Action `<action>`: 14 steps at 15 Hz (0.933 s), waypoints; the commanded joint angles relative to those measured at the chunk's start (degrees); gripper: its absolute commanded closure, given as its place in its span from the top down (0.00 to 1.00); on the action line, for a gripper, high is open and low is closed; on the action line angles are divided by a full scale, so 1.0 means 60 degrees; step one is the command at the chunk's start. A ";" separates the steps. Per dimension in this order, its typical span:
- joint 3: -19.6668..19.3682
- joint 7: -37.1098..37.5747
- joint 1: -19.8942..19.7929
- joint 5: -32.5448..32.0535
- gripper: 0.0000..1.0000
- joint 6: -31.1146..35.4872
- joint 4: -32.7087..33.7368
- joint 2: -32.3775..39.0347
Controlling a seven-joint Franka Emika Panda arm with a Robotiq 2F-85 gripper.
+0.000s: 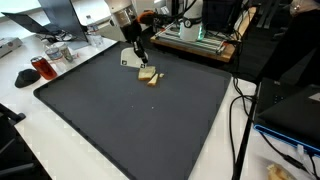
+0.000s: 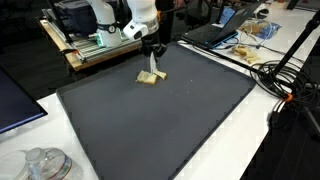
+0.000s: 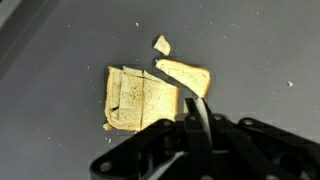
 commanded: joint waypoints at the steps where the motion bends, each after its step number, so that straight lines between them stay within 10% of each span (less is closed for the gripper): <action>1: -0.0165 -0.1325 -0.0385 0.1116 0.01 0.0052 0.0037 0.0128; 14: -0.0437 -0.4040 -0.1131 0.4075 0.01 0.1880 -0.0499 0.0317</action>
